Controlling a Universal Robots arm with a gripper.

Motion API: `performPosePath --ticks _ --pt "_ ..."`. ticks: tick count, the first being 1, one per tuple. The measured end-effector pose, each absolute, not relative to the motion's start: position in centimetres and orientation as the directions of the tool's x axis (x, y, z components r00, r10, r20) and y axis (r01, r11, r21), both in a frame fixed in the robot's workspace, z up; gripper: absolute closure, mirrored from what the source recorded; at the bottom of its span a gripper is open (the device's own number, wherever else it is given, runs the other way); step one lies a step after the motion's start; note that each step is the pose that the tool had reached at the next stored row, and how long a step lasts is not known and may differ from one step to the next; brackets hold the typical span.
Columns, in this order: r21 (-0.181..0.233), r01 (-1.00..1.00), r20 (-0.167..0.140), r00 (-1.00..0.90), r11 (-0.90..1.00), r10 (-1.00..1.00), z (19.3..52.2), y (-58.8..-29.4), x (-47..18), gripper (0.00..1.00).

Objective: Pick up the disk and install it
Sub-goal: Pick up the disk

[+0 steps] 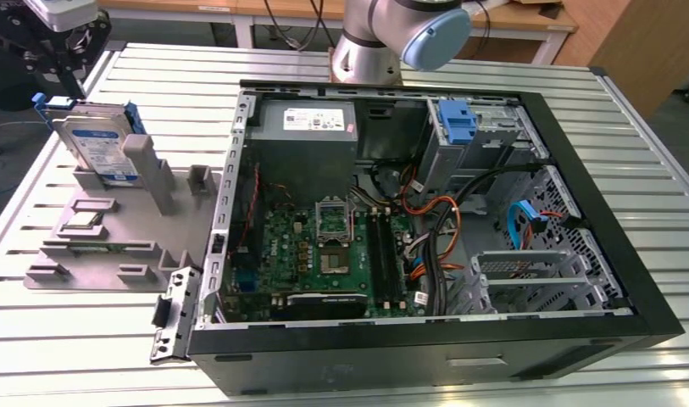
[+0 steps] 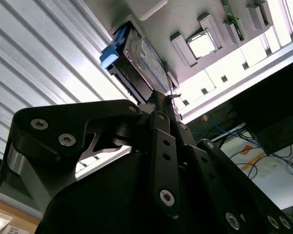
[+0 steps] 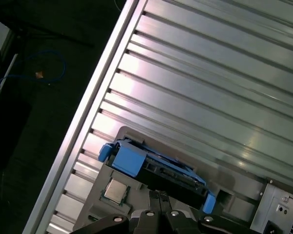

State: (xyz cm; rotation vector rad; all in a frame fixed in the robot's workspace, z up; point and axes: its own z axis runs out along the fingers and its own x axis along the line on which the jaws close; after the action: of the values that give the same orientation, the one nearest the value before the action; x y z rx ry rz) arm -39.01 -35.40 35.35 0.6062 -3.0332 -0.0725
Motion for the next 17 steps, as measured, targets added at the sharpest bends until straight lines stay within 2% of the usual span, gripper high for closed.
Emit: performPosePath --ticks 17 --pt "0.055 -0.39 0.037 -0.919 0.919 -0.393 35.35 -35.4 -39.01 0.89"
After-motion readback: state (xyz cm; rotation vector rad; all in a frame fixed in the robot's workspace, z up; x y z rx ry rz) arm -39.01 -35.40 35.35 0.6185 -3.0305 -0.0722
